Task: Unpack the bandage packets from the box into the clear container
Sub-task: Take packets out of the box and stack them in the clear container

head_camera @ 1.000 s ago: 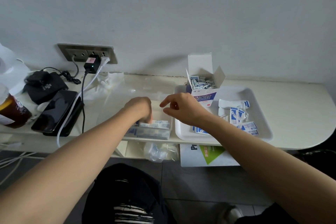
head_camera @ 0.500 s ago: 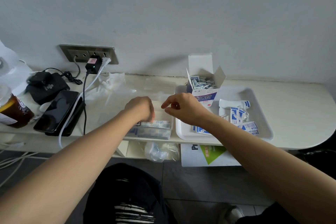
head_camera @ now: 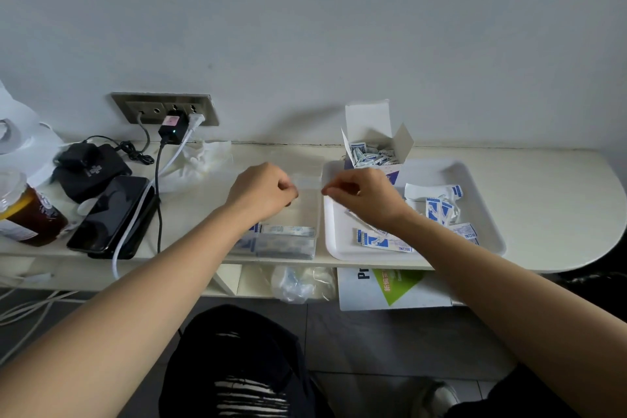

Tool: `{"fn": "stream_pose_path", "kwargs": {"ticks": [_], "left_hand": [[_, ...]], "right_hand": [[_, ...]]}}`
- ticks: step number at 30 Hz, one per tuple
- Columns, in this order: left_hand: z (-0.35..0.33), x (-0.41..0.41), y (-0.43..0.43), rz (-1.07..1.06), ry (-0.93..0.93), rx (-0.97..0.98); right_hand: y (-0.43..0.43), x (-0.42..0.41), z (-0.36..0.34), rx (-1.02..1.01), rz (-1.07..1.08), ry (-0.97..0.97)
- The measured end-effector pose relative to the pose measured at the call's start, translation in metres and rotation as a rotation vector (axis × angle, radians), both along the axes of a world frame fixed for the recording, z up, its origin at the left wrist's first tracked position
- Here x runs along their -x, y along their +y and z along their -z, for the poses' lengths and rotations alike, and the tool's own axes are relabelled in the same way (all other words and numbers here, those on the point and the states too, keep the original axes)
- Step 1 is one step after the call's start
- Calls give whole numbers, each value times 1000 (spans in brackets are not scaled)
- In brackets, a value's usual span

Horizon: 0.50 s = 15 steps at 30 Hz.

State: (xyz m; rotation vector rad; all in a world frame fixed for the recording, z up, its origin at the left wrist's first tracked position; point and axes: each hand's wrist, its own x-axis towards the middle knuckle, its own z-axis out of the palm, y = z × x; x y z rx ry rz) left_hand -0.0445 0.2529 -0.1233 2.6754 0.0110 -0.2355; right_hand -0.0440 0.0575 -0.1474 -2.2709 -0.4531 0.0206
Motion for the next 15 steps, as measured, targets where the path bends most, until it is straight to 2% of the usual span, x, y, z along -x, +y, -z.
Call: {"fn": "stream_pose_path", "kwargs": {"ticks": [5, 9, 12, 15], "left_hand": [[-18, 13, -51, 124, -243, 133], [-1, 15, -102, 328, -178, 179], [27, 13, -123, 435, -78, 107], [49, 7, -131, 519, -81, -85]], "right_hand": [[-57, -2, 10, 63, 220, 23], [-110, 3, 15, 181, 270, 119], [-135, 10, 20, 260, 219, 202], [-149, 17, 23, 294, 175, 206]]}}
